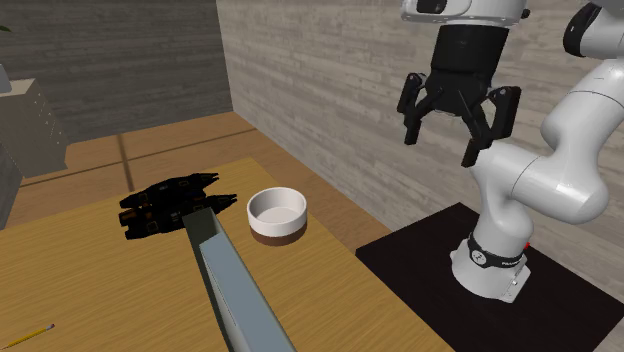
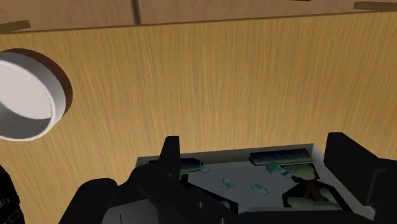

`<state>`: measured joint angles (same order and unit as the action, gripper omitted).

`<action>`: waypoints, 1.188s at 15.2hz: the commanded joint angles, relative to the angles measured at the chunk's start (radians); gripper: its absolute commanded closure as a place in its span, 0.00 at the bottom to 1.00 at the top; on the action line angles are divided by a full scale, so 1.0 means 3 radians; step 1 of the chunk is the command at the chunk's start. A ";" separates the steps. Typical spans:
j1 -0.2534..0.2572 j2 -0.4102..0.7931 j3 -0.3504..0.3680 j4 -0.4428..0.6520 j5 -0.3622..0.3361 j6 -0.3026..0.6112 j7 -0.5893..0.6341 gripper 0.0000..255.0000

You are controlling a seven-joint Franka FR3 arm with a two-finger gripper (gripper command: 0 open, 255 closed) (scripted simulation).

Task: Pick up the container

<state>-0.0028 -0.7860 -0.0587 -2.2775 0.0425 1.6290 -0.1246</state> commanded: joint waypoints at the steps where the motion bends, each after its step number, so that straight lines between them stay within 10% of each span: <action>1: 0.0000 0.0000 0.0000 0.0000 0.0000 0.0000 0.0000 0.00; 18: -0.0230 0.1049 -0.0828 -0.0473 -0.0351 0.1431 -0.0862 0.00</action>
<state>-0.0706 -0.5039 -0.2917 -2.4159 -0.0616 2.0224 -0.3675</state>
